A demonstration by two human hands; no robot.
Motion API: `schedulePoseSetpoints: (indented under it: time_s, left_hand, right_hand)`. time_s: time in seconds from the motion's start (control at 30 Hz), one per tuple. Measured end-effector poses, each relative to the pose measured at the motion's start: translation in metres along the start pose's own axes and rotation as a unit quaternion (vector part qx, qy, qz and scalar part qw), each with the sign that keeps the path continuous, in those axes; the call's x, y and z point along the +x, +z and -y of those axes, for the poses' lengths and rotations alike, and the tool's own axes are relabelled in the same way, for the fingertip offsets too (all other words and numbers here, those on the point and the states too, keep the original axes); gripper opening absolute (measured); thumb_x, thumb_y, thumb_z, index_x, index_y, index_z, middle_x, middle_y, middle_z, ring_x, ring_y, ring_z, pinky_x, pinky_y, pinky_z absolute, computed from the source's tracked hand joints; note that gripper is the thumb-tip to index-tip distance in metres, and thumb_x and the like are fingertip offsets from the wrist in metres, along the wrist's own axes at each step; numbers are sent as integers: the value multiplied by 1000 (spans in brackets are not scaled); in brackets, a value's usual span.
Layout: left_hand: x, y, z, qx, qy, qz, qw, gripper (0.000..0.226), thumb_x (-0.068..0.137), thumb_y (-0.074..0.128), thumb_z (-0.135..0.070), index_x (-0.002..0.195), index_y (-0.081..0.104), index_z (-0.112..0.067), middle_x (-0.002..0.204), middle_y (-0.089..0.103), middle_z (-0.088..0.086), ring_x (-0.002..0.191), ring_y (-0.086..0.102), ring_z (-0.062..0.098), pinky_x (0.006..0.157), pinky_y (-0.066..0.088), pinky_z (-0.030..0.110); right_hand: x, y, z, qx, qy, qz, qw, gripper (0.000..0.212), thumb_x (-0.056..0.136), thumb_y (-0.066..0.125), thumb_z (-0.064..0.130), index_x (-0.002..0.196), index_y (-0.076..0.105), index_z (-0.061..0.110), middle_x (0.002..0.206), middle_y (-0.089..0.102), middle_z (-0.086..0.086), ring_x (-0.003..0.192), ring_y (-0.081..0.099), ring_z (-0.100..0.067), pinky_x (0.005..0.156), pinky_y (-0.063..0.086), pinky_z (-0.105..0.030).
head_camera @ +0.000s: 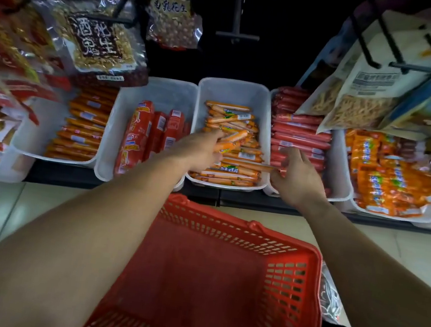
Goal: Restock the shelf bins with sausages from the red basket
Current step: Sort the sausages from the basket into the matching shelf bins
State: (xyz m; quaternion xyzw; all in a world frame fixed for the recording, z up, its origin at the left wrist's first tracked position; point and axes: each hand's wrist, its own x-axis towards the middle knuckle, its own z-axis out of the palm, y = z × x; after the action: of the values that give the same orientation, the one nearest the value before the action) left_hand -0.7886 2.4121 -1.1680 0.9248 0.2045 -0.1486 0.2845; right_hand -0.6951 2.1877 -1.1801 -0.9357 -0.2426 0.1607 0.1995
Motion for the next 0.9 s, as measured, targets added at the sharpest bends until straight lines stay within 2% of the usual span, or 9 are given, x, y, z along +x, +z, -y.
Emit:
schedulePoseSetpoints:
  time_s: [0.1,0.2,0.3,0.37,0.47,0.6,0.73,0.83,0.9]
  left_hand:
    - [21,17,-18,88,40,-25,995,44,100,55,-35,141,42,-28,127,60,3,109,60,25,89,49,39]
    - [33,36,-25,155,77,-80,982,50,101,50,-41,147,35,-32,134,54,7,123,51,30,102,42,48]
    - [35,49,-23,159,86,-90,979,66,101,45,-47,155,10,-38,138,42,9,129,38,31,106,35,51]
    - [32,54,-20,161,94,-93,978,72,100,44,-51,157,3,-34,141,38,10,129,35,31,106,33,50]
    - [27,58,-17,164,106,-82,977,74,100,38,-54,158,-1,-29,147,34,6,132,34,31,106,31,49]
    - [19,64,-20,159,139,-86,974,70,103,37,-49,159,1,-29,158,24,-2,140,26,27,112,25,48]
    - [14,68,-12,120,157,-74,977,66,105,36,-42,160,2,-24,164,15,-6,148,14,20,119,22,44]
    - [14,65,4,114,135,-75,981,69,103,38,-49,159,7,-23,164,18,-4,150,13,21,121,21,47]
    - [16,63,12,122,125,-92,980,68,101,38,-53,158,15,-24,160,26,-1,147,19,24,119,25,47]
  right_hand:
    - [-1,3,-1,17,-9,-42,999,58,88,65,28,140,44,17,133,53,-10,117,55,-34,88,48,-44]
    - [1,9,3,-18,-34,-46,998,64,88,64,29,146,39,18,142,45,-11,129,44,-34,100,43,-48]
    - [5,21,2,-46,-50,13,998,78,89,62,34,155,22,20,154,31,-10,140,32,-34,111,36,-50]
    - [5,28,3,-6,-32,45,998,86,92,60,32,158,7,17,158,23,-12,143,30,-35,112,35,-48]
    - [2,33,5,29,-5,1,1000,97,91,63,31,159,-5,16,160,16,-15,144,28,-37,109,37,-47]
    - [3,36,3,-49,-68,-23,996,88,92,58,36,158,-1,31,162,12,-10,144,25,-37,110,39,-51]
    - [7,40,3,-110,-101,-11,989,65,100,45,42,156,14,30,160,18,-2,138,30,-32,104,43,-51]
    - [8,41,1,-125,-90,0,988,62,102,37,48,156,10,33,160,18,-4,141,28,-32,104,42,-51]
    - [9,41,2,-125,-88,3,988,62,102,37,49,156,11,33,159,21,-6,141,29,-32,104,42,-52]
